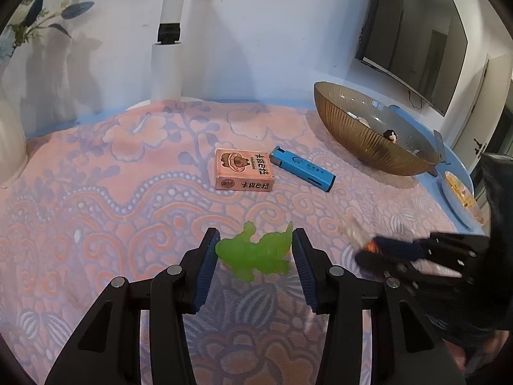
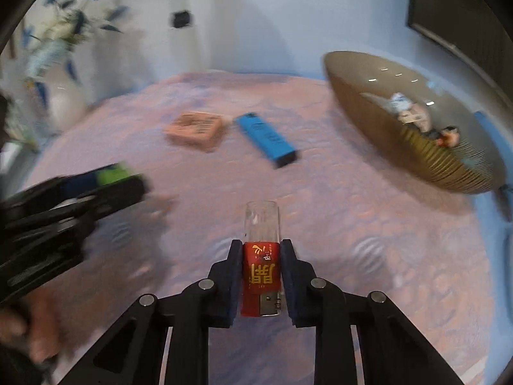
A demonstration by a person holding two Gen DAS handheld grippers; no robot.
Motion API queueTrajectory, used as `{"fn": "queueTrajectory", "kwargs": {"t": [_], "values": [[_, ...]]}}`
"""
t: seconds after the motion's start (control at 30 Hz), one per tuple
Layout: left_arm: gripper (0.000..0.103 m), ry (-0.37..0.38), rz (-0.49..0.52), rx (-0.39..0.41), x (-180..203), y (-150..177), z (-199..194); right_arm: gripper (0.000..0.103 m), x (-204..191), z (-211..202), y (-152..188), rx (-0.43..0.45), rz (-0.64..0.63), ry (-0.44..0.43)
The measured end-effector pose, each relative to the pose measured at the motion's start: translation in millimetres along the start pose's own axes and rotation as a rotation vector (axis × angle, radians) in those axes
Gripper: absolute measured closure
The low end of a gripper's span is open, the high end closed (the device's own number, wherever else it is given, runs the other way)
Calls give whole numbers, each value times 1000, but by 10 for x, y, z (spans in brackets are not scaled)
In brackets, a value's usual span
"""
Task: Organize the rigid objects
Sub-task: 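Carry the lighter and green figure into the brown bowl and open both tools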
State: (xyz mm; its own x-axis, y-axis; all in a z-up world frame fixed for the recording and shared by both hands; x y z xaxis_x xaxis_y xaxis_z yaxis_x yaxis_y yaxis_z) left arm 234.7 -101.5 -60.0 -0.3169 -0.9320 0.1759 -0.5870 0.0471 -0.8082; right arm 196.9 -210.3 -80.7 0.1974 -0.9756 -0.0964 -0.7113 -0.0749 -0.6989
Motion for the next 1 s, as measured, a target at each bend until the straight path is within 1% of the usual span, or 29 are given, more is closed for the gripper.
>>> {"fn": "queueTrajectory", "kwargs": {"t": [0.1,0.17,0.27,0.33,0.43,0.47,0.53,0.63,0.67,0.77,0.9,0.97,1.0], "values": [[60,-4,17,-2,47,-17,-8,81,32,-231,-8,57,79,-156],[60,6,33,1,106,-63,-27,80,139,-394,-60,91,107,-178],[60,52,36,34,257,-265,-111,80,359,-637,-221,148,131,-144],[60,93,43,69,407,-495,-173,81,550,-824,-350,195,146,-120],[60,135,84,119,664,-878,-203,81,909,-1090,-591,265,161,-40],[60,145,98,128,758,-1016,-183,81,1097,-1167,-714,285,178,0],[60,141,120,146,920,-1251,-122,81,1436,-1236,-893,303,231,66],[60,177,133,161,1145,-1492,38,80,1850,-1227,-1055,309,334,116],[60,182,134,157,1204,-1538,115,80,2021,-1192,-1092,303,380,138],[60,213,127,116,1376,-1583,404,80,2332,-1070,-1105,278,466,171],[60,240,121,57,1555,-1504,745,80,2467,-851,-1057,223,506,197],[59,238,125,49,1598,-1452,822,81,2468,-760,-1054,210,498,200],[53,238,124,47,1612,-1447,853,78,2477,-730,-1055,209,496,201]]}}
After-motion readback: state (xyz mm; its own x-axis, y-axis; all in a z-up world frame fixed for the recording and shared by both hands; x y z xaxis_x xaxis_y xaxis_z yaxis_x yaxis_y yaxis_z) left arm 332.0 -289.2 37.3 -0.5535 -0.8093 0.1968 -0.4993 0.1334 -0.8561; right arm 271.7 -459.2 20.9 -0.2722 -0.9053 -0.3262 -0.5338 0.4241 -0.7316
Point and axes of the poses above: each gripper's, at about its wrist camera, not at the fingertips, and z roughly the way its jaws point, x to its right, y to its underside, the point moved 5 cm from there along z, roughly the way its jaws point, and after that the axes turned 8 degrees about x, right-handed, at the moved point
